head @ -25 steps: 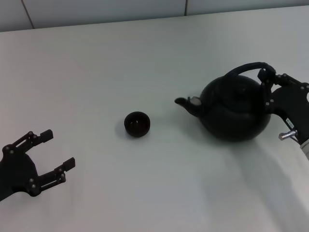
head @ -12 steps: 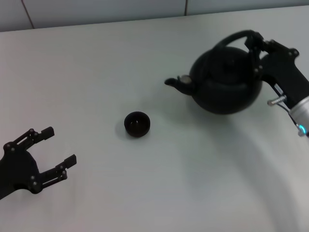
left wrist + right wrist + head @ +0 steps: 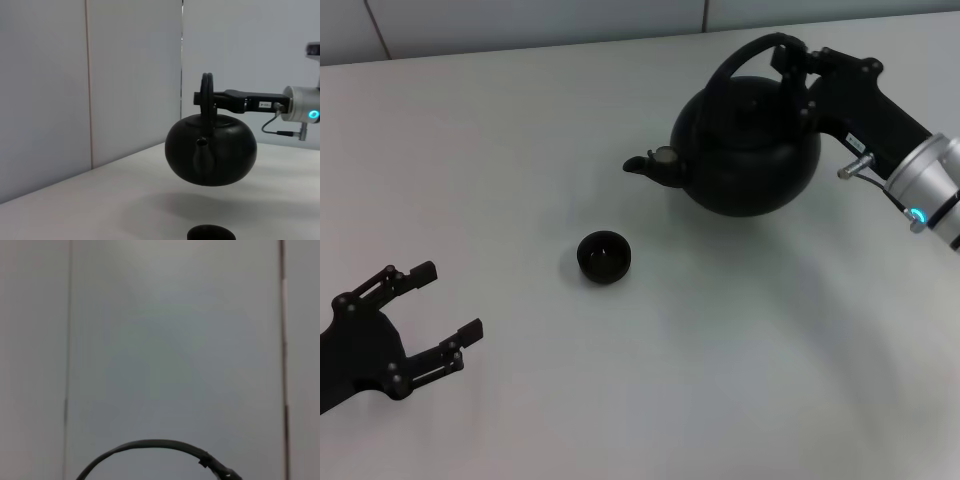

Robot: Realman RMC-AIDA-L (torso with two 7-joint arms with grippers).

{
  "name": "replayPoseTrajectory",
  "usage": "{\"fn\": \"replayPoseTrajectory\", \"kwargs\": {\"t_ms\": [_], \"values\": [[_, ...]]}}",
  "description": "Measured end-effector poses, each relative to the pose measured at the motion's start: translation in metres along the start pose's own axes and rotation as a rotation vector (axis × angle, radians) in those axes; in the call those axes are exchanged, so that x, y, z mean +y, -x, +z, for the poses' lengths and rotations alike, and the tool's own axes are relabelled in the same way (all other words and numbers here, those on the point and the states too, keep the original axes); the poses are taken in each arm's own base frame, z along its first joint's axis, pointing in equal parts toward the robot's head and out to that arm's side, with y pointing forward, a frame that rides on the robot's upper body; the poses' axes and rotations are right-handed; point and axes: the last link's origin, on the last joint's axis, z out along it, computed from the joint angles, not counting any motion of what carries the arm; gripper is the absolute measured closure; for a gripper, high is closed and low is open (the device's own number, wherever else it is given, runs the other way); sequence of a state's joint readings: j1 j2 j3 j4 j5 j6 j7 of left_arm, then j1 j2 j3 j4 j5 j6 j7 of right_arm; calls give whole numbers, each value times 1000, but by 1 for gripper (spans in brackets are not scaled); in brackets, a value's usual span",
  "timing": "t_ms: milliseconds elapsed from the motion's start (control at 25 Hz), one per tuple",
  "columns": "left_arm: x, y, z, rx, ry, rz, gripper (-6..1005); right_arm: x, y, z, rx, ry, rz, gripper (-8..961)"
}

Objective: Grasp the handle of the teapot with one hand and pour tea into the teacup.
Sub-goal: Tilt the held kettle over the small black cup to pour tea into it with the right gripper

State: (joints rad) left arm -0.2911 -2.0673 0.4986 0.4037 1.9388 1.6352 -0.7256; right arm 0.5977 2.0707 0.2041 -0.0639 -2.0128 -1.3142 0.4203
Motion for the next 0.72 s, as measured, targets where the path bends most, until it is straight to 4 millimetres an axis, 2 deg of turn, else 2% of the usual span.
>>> {"fn": "replayPoseTrajectory", "kwargs": {"t_ms": [320,720], "values": [[2,-1,4,10,9,-9,147,-7,14,24,68,149,-54,851],[2,-1,6,14,14,-13,147,-6,18,32,90,209,-122,847]]}}
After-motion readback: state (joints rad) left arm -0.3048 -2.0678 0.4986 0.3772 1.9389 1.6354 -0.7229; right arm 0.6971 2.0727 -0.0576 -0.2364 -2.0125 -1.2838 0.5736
